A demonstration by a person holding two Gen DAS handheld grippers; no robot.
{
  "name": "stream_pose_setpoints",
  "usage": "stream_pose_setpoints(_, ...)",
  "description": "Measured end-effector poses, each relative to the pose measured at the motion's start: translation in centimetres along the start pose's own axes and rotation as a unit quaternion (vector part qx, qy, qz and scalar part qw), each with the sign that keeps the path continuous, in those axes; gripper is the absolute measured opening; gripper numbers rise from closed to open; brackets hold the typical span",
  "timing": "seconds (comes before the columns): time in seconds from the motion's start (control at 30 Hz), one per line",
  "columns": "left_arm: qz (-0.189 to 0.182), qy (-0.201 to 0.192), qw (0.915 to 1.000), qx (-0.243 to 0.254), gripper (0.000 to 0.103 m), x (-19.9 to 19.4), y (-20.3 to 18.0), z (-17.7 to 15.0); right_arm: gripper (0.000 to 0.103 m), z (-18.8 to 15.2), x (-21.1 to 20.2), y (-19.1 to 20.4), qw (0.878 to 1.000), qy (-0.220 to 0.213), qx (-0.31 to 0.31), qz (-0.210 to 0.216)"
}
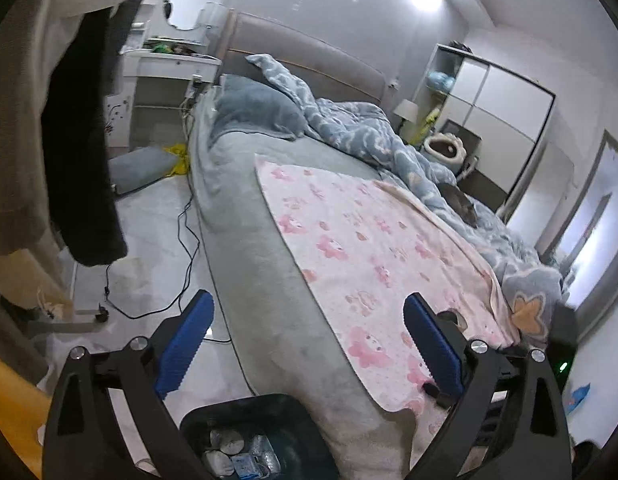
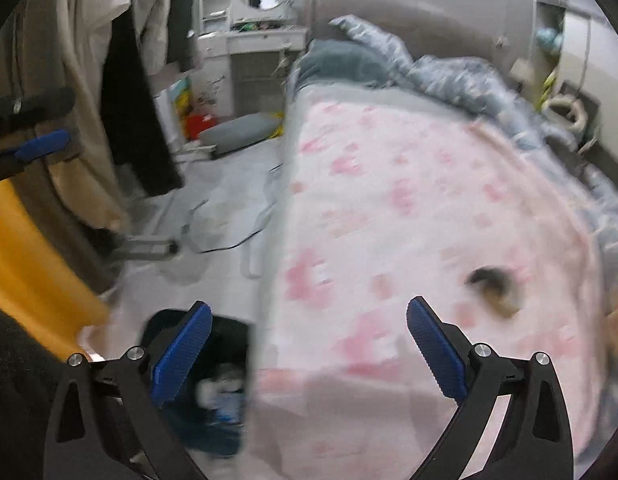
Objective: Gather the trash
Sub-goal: 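Move both open tools back over the bed toward the tan tape ring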
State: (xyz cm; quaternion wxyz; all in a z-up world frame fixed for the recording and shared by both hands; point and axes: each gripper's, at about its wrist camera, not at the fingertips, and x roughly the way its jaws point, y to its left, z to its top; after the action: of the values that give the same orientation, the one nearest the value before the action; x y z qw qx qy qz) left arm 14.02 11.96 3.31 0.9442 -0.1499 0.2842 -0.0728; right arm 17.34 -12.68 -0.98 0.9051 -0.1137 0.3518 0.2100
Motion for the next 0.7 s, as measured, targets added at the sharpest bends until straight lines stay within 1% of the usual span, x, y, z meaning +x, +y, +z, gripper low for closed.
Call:
stream_pose_setpoints(0.1,-0.007,0.0,0.9998,0.019,0.097,1.3,-1.6,0.0,0.099,0.4,-0.6,-1.9,1.0,-0.008,0.0,0.005)
stream_pose_setpoints(0.2,-0.013,0.009,0.9991,0.04,0.097,3.2,-3.3,-0.2,0.099,0.5,-0.6,-4.8,1.0,-0.008,0.004,-0.008)
stream_pose_setpoints(0.3,-0.025,0.023,0.9979,0.056,0.097,5.0,-5.2,-0.7,0.099,0.2,-0.2,-6.7,1.0,-0.004,0.013,-0.018)
stream_pose_setpoints(0.37,-0.03,0.029,0.9968,0.069,0.097,6.0,-6.5,-1.1,0.099,-0.2,0.3,-8.1,0.999,0.005,0.012,-0.031)
stream_pose_setpoints(0.4,-0.031,0.032,0.9961,0.076,0.097,6.5,-7.1,-1.3,0.099,-0.5,0.7,-8.8,0.999,0.011,0.003,-0.046)
stream_pose_setpoints(0.47,-0.037,0.038,0.9945,0.09,0.097,7.4,-8.6,-1.8,0.099,-0.9,1.2,-9.6,0.998,0.014,-0.015,-0.055)
stream_pose_setpoints(0.6,-0.053,0.059,0.9902,0.115,0.097,9.8,-11.5,-2.8,0.099,-1.8,1.8,-12.0,0.998,0.018,-0.015,-0.051)
stream_pose_setpoints(0.7,-0.06,0.067,0.9869,0.134,0.097,11.2,-13.2,-3.3,0.099,-2.3,1.8,-13.5,0.999,0.008,-0.012,-0.046)
